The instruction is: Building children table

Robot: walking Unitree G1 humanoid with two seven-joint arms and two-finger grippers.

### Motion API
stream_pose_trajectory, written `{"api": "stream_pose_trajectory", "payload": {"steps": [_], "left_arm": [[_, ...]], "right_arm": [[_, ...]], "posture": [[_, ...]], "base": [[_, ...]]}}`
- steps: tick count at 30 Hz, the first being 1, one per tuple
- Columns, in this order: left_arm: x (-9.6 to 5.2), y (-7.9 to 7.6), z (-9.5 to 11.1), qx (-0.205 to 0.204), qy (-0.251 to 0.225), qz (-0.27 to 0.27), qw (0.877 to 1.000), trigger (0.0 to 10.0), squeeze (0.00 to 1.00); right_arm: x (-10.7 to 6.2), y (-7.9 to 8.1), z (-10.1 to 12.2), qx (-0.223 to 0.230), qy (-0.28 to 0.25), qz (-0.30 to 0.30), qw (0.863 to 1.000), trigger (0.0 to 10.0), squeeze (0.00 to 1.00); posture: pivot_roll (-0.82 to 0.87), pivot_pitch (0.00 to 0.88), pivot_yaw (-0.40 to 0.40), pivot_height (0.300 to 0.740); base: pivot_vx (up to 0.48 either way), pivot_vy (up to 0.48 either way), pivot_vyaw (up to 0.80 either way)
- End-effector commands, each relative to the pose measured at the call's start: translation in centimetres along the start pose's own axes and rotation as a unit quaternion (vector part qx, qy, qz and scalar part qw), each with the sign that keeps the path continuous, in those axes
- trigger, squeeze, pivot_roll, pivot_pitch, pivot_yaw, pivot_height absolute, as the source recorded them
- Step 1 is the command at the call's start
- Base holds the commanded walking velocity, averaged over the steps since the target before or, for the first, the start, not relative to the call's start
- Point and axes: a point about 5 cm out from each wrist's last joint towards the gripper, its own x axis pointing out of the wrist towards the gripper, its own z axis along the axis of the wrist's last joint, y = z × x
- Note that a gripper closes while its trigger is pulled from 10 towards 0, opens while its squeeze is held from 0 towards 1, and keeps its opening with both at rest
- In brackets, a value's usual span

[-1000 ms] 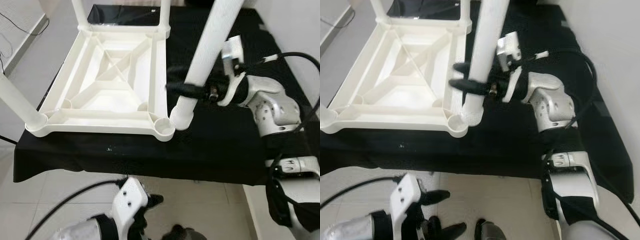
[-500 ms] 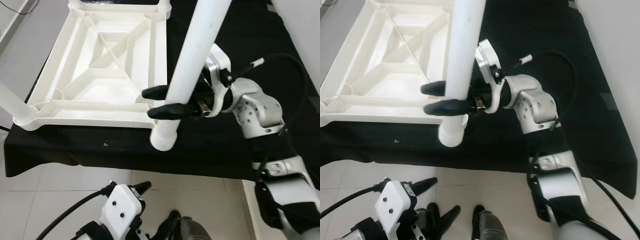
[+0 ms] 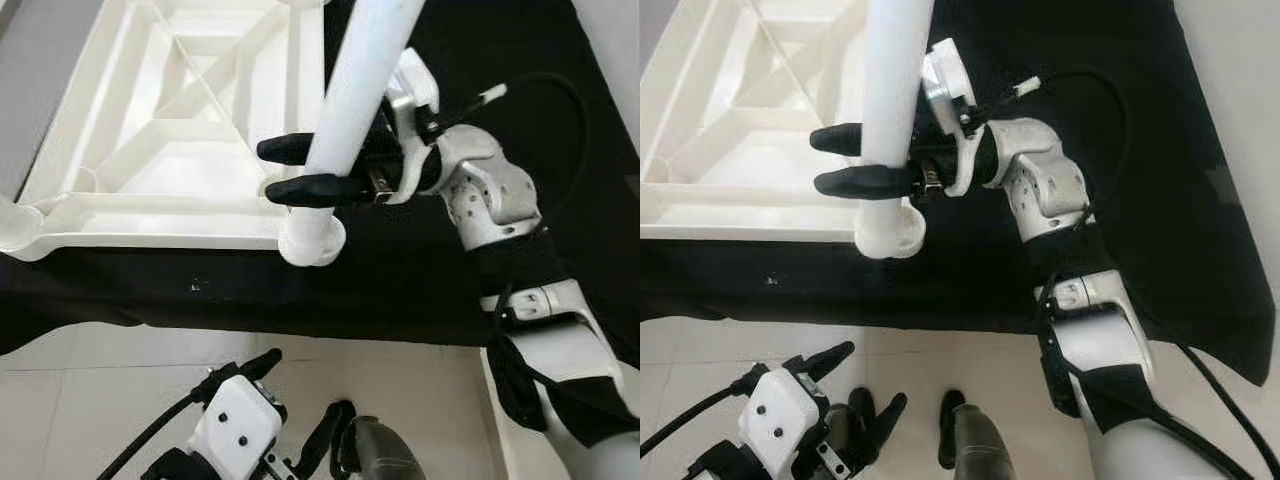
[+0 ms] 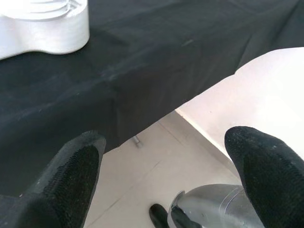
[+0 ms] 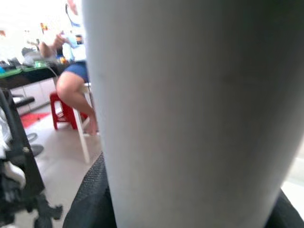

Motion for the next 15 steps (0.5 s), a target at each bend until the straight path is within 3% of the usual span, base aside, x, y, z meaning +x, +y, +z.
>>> {"api": "stream_pose_trajectory", "payload": {"steps": [1,15], "left_arm": [[-0.21,-0.49,-0.36,-0.006,0.005,-0.003,1.0,10.0,0.0],[-0.06,-0.77,-0.61,0.003,0.002,0.002,1.0,10.0,0.0]], "right_arm": [[0.43,0.03,-0.56,-0.006,0.026,0.014,1.0,10.0,0.0],[-0.24,-0.26,-1.2,-0.008,0.086,0.049,0.995,10.0,0.0]], "posture": [[0.09,0.463,-0.082,0.74],[0.08,0.465,-0.09,0.74]], "base": [[0.0,0.0,0.0],[0.0,0.0,0.0]]}}
